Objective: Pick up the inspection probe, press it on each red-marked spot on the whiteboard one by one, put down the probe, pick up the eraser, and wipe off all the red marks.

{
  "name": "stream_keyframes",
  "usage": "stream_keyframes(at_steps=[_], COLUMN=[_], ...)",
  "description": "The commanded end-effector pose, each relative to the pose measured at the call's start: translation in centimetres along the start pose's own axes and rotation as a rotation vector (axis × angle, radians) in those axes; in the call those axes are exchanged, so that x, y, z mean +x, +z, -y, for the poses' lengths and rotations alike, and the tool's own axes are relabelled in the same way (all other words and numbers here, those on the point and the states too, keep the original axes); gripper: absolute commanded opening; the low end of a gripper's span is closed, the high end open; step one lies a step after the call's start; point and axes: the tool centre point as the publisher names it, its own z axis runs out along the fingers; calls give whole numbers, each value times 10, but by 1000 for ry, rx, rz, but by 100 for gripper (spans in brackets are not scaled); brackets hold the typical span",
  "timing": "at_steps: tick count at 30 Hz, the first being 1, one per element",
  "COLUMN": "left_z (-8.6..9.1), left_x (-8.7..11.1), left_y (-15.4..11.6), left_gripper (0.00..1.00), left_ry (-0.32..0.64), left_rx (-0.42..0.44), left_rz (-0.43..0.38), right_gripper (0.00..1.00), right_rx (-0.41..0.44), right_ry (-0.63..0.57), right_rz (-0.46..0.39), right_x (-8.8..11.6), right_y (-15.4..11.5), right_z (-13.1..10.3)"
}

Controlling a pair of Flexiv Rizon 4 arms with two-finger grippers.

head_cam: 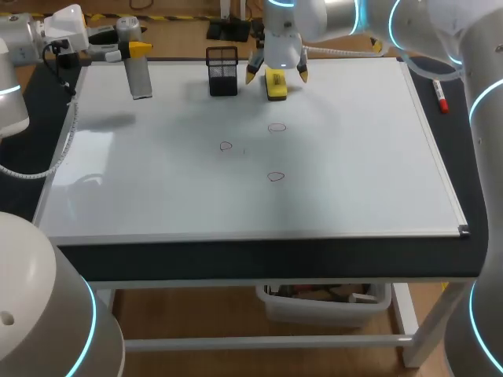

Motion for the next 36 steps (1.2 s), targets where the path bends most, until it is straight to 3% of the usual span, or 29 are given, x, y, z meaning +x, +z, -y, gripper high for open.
stream_keyframes(at_steps=[1, 35, 36], left_z=[1, 1, 1], left_x=[2, 2, 2], left_y=[0, 0, 0], left_gripper=[0, 0, 0], left_ry=[2, 2, 2], left_rx=[0, 0, 0], left_rz=[4, 4, 4], right_gripper=[100, 100, 73], right_rx=[-299, -330, -331], right_ry=[-2, 1, 1], right_rz=[-2, -18, -19], right_x=[-2, 1, 1], right_y=[16, 20, 20], right_z=[39, 56, 56])
